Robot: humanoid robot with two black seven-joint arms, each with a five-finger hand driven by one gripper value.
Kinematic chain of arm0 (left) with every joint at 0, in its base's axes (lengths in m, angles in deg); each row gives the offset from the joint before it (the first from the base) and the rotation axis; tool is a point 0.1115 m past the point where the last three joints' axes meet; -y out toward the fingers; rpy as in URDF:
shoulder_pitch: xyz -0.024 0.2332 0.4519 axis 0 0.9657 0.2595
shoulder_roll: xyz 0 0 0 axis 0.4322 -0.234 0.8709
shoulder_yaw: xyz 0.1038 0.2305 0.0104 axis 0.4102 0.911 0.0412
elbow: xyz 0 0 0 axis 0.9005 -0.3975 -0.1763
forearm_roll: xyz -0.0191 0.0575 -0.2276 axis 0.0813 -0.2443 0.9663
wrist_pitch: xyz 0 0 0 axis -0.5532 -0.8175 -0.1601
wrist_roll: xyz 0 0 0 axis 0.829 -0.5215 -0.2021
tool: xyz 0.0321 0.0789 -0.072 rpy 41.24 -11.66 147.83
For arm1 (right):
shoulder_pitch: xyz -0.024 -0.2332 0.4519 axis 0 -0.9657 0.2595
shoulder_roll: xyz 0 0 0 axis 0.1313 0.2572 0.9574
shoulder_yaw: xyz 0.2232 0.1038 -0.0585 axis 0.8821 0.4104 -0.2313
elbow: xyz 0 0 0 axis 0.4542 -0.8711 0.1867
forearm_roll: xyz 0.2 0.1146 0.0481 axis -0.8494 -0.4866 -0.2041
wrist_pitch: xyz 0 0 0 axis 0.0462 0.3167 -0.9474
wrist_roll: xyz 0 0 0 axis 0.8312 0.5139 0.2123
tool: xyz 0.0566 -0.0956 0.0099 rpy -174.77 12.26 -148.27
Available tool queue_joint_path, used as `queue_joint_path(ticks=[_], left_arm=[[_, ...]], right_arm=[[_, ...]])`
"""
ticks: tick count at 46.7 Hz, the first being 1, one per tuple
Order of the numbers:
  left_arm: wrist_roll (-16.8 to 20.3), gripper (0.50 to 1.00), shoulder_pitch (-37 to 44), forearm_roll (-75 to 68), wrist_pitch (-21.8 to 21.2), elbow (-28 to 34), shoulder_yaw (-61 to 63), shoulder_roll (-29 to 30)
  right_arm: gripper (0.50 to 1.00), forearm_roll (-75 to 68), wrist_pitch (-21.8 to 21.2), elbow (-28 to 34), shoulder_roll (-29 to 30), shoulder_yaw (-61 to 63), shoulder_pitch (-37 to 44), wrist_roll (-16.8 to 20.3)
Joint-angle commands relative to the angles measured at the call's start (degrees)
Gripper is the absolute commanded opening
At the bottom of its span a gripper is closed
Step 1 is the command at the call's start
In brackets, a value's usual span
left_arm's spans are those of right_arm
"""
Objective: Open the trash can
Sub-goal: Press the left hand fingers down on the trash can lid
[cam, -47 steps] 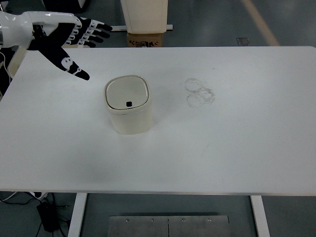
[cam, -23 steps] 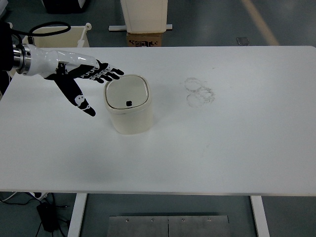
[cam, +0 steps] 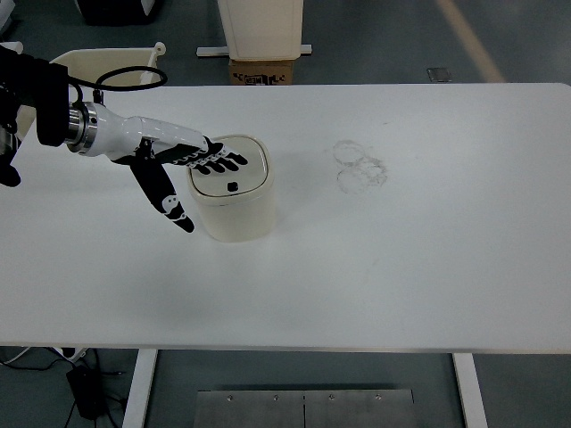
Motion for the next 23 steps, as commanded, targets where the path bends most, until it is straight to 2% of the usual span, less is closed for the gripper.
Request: queue_joint_path(ticks=[1,23], left_arm=[[-0.1,1.0,0.1,0.0,0.0,0.0,0.1,-0.8],[-0.2,1.0,0.4,-1.3,0.0,0.1,0.2,-2.7]], right_arm=[[0.993,0.0,0.0,0.0,0.0,0.0,0.0,0.0],[0.991,0.0,0.0,0.0,0.0,0.0,0.0,0.0]])
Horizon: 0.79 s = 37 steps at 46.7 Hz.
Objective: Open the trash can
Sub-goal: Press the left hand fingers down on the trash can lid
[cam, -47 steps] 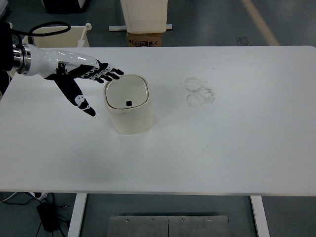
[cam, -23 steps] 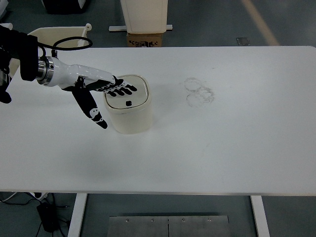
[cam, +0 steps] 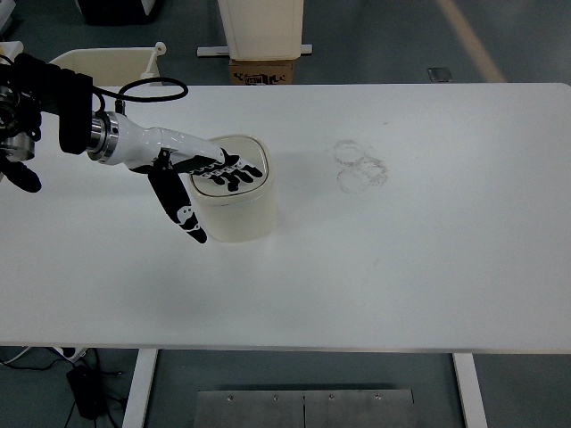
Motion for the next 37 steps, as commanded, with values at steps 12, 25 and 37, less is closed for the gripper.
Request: queue_joint_path(ticks=[12,25,37], left_arm=[[0.0,1.0,0.3,-1.7,0.0,0.2,0.0,0.2],[0.0,1.0,1.2,-2.3,0.0,0.2,0.0,0.2],[0.0,1.0,1.5,-2.8,0.0,0.3,0.1,0.0]], right_arm=[[0.993,0.0,0.0,0.0,0.0,0.0,0.0,0.0],[0.993,0.0,0.0,0.0,0.0,0.0,0.0,0.0],[0.993,0.0,0.0,0.0,0.0,0.0,0.0,0.0]])
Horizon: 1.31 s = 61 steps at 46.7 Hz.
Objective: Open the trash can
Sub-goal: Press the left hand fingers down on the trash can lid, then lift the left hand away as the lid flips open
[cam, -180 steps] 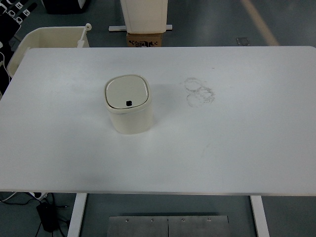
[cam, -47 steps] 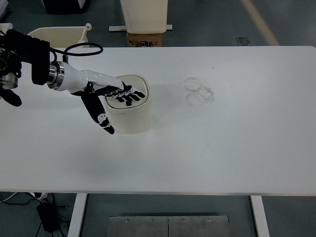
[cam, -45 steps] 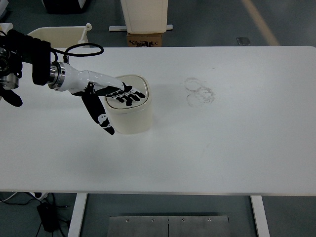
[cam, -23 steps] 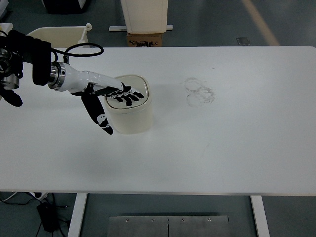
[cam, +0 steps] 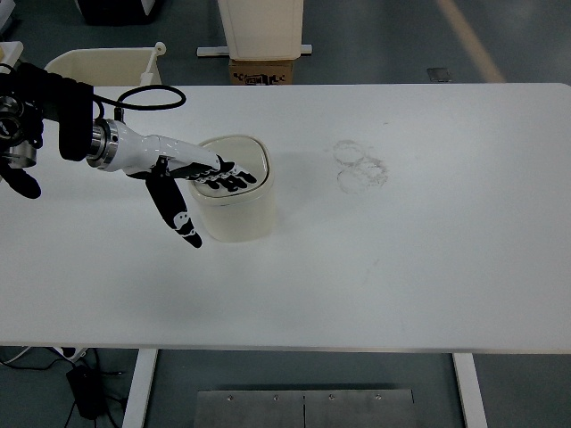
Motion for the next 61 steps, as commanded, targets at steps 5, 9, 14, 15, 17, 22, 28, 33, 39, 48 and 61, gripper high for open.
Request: queue_joint_path(ticks=[5,9,14,15,17,22,28,33,39,48,61], left_arm=[[0.0,1.0,0.1,-0.2,0.0,0.0,0.0,-0.1],[0.0,1.0,0.5,-0.2,0.0,0.0,0.1,-0.2],[0.0,1.0,1.2,-0.4,0.0,0.0,0.1,-0.2],[0.0,1.0,1.2,-0.4,0.0,0.0,0.1,-0.2],[0.0,1.0,1.2,-0.4,0.0,0.0,0.0,-0.2],[0.1,1.0,0.0,-0.1,0.0,0.2,-0.4,0.1],[0.1,1.0,-3.5,1.6,0.0,0.4,-0.6,0.6],[0.1,1.0,-5.2,4.2,0.0,0.4,-1.8,1.0],[0.1,1.0,-5.7,6.5,0.0,1.7,-5.9,1.0],[0.7,1.0,-5.6,13.5,0.0,9.5,-15.1,0.3],[5.7,1.0,-4.7,25.4,0.0,20.4,-21.5,0.0]], right_arm=[[0.991,0.0,0.0,0.0,0.0,0.0,0.0,-0.1],[0.993,0.0,0.0,0.0,0.0,0.0,0.0,0.0],[0.993,0.0,0.0,0.0,0.0,0.0,0.0,0.0],[0.991,0.0,0.0,0.0,0.0,0.0,0.0,0.0],[0.991,0.0,0.0,0.0,0.0,0.0,0.0,0.0],[0.993,0.0,0.0,0.0,0.0,0.0,0.0,0.0],[0.991,0.0,0.0,0.0,0.0,0.0,0.0,-0.1],[0.991,0.0,0.0,0.0,0.0,0.0,0.0,0.0],[0.991,0.0,0.0,0.0,0.0,0.0,0.0,0.0],[0.993,0.0,0.0,0.0,0.0,0.0,0.0,0.0],[0.993,0.0,0.0,0.0,0.0,0.0,0.0,-0.1]])
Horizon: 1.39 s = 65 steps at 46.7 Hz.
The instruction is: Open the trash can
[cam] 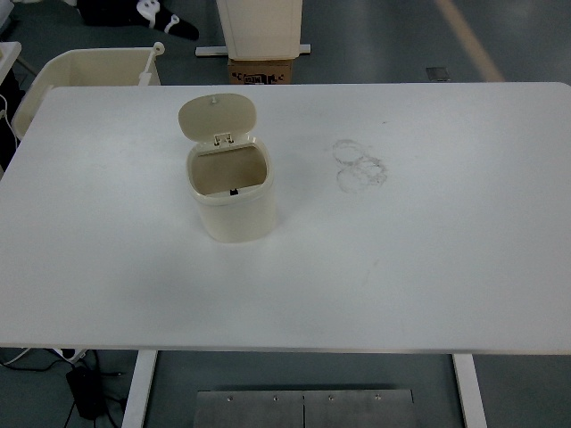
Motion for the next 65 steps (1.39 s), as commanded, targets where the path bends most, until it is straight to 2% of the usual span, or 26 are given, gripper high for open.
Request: queue_joint_path(ticks=[1,6,7,9,15,23,36,52,65], left_arm=[[2.9,1.0,0.6,3.4,0.0,2.3,-0.1,0.0],[5.4,1.0,2.5,7.0,-0.4,4.3,-0.5,0.1],[6.6,1.0,3.2,9.4,-2.8,5.8,-0.9,0.0],[7.5,1.0,3.7,11.4,-4.2,7.2,-1.0,0.0],[10.3,1.0,5.5,17.6,-5.1,13.3,-1.1,-0.2],[10.5,1.0,8.6,26.0,-5.1,18.3,-1.2,-0.9],[11.6,1.0,17.5,37.7,-6.2,22.4,-2.3,-2.2],[11.8,1.0,25.8,39.0,-5.9,32.8,-10.4,-11.3],[11.9,1.0,26.5,39.8,-4.5,43.5,-12.5,-18.0]], right_arm=[[0.991,0.0,0.0,0.0,0.0,0.0,0.0,-0.1],[0.993,0.0,0.0,0.0,0.0,0.0,0.0,0.0],[0.993,0.0,0.0,0.0,0.0,0.0,0.0,0.0],[0.993,0.0,0.0,0.0,0.0,0.0,0.0,0.0],[0.993,0.0,0.0,0.0,0.0,0.0,0.0,0.0],[0.993,0.0,0.0,0.0,0.0,0.0,0.0,0.0],[0.993,0.0,0.0,0.0,0.0,0.0,0.0,0.0],[0.993,0.1,0.0,0.0,0.0,0.0,0.1,0.0],[0.993,-0.3,0.0,0.0,0.0,0.1,-1.3,0.1]])
